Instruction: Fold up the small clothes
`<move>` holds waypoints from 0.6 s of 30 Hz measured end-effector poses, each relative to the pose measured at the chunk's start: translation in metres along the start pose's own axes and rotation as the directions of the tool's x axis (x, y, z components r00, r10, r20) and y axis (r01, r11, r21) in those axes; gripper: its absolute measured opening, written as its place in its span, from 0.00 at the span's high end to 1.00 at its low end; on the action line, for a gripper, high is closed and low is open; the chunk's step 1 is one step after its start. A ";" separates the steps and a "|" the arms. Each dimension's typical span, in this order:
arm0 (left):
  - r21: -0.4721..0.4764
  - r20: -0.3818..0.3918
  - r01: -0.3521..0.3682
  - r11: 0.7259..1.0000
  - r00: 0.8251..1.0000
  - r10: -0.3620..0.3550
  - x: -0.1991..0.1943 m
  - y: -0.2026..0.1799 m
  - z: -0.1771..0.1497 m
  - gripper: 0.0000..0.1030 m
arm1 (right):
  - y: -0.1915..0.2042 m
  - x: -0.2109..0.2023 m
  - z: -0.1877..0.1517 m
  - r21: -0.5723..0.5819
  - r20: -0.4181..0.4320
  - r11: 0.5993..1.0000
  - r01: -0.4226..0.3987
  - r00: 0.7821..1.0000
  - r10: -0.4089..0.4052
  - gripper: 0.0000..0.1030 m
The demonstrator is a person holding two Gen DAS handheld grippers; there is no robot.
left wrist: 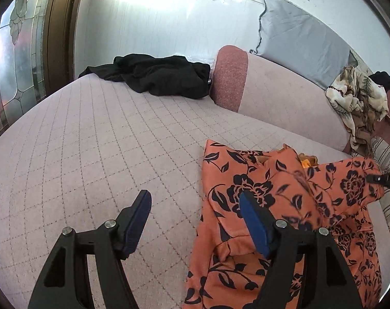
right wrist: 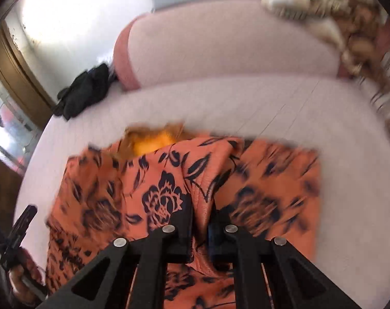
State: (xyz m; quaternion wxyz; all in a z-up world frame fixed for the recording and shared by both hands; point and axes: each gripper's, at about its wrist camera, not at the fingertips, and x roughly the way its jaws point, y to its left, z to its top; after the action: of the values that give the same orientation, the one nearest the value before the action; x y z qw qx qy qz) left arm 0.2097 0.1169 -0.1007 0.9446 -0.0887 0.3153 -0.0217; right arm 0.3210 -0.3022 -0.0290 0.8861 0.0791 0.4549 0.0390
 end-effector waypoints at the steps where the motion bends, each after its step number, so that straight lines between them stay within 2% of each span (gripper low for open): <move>1: 0.003 0.005 0.001 1.000 1.000 -0.001 0.001 -0.001 0.002 0.31 | -0.006 -0.008 0.005 -0.012 0.036 0.999 0.052 0.998 -0.052 0.92; 2: 0.007 0.008 0.002 1.000 1.000 -0.002 0.001 -0.002 0.002 0.31 | -0.016 -0.010 0.007 -0.001 0.043 0.998 0.069 0.997 -0.069 0.91; 3: 0.014 0.008 0.003 1.000 1.000 -0.003 0.001 -0.003 0.002 0.31 | -0.027 -0.002 0.006 0.026 0.006 0.999 0.035 0.999 -0.035 0.91; 4: 0.021 0.002 0.000 1.000 1.000 0.000 0.002 -0.005 0.002 0.31 | -0.038 0.009 0.000 0.050 -0.033 0.998 0.036 0.999 -0.034 0.90; 6: 0.032 -0.009 -0.009 0.999 1.000 0.009 0.005 -0.007 0.002 0.31 | -0.056 0.027 -0.017 0.074 -0.075 0.994 0.079 0.994 -0.073 0.90; 9: 0.041 -0.007 -0.019 0.999 1.000 0.020 0.004 -0.012 0.005 0.31 | -0.086 0.046 -0.046 0.221 -0.151 0.975 0.019 0.988 0.015 0.87; 13: 0.092 -0.016 -0.030 0.995 0.999 0.031 0.014 -0.028 0.013 0.29 | -0.085 0.031 -0.050 0.214 -0.140 0.976 -0.035 0.988 0.066 0.87; 15: 0.122 -0.046 -0.035 0.992 0.998 0.041 0.027 -0.037 0.015 0.29 | -0.088 0.030 -0.049 0.208 -0.181 0.978 -0.012 0.982 0.050 0.86; 17: 0.172 -0.112 -0.050 0.984 0.991 0.070 0.046 -0.047 0.013 0.29 | -0.097 0.029 -0.047 0.243 -0.207 0.970 -0.014 0.976 0.066 0.80; 18: 0.207 -0.147 -0.076 0.975 0.983 0.108 0.057 -0.051 0.010 0.29 | -0.099 0.024 -0.046 0.252 -0.200 0.968 -0.004 0.978 0.056 0.73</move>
State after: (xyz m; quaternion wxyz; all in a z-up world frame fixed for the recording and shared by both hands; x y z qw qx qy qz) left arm 0.2624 0.0631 -0.1173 0.9210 0.0236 0.3886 -0.0165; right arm 0.2972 -0.3918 -0.0923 0.8167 0.1929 0.5439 0.0027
